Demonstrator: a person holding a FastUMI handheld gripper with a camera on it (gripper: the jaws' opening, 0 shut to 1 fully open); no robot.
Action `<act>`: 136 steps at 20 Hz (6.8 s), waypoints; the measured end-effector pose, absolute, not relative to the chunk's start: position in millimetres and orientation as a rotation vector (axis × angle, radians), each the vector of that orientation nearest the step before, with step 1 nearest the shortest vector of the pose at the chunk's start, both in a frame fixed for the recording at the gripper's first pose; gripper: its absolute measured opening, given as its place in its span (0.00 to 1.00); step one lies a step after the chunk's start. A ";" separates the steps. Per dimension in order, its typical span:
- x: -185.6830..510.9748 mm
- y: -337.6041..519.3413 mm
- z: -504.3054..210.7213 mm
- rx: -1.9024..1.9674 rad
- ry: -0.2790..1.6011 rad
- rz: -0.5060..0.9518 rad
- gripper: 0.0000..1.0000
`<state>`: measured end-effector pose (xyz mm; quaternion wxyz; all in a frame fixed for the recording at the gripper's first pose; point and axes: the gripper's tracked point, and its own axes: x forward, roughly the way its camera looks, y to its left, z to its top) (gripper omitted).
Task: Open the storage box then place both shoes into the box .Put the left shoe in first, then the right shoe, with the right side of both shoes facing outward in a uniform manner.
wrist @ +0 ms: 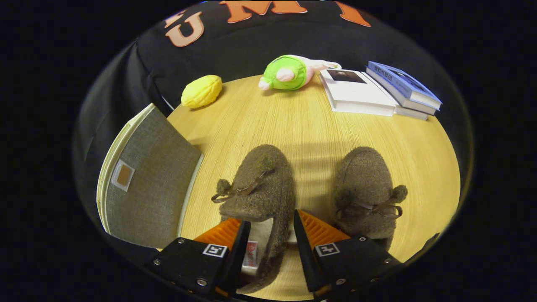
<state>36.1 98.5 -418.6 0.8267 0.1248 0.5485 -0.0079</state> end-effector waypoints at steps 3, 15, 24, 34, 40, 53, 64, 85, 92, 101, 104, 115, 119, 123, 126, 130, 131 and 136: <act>36.7 96.4 -432.9 0.227 1.184 -0.038 0.39; 45.8 108.1 -394.7 0.528 1.136 -0.086 0.05; 82.9 167.0 -289.0 0.592 1.010 0.039 0.05; 127.9 276.4 -227.8 0.608 0.946 0.173 0.04; 132.4 325.7 -257.6 0.573 1.027 0.190 0.04; 117.8 363.0 -332.0 0.603 1.221 0.069 0.05; 102.3 398.3 -322.2 0.754 1.269 0.193 0.49; 60.5 219.0 -259.8 0.608 0.964 0.215 0.93; 31.8 122.4 -294.8 0.537 0.965 0.053 0.96; -4.6 36.5 -342.8 0.459 0.998 -0.111 0.98; -13.6 21.5 -357.8 0.440 1.022 -0.137 0.98; -19.4 -24.0 -410.0 0.448 1.105 -0.250 0.81; -13.6 -23.2 -417.5 0.480 1.090 -0.257 0.56; -8.8 -22.4 -429.8 0.518 1.073 -0.271 0.39; -8.8 -26.3 -429.7 0.532 1.064 -0.288 0.30; -7.1 -26.1 -430.6 0.549 1.069 -0.284 0.16; -7.8 -27.2 -429.4 0.547 1.071 -0.293 0.13; -4.9 -6.2 -409.8 0.573 1.079 -0.263 0.05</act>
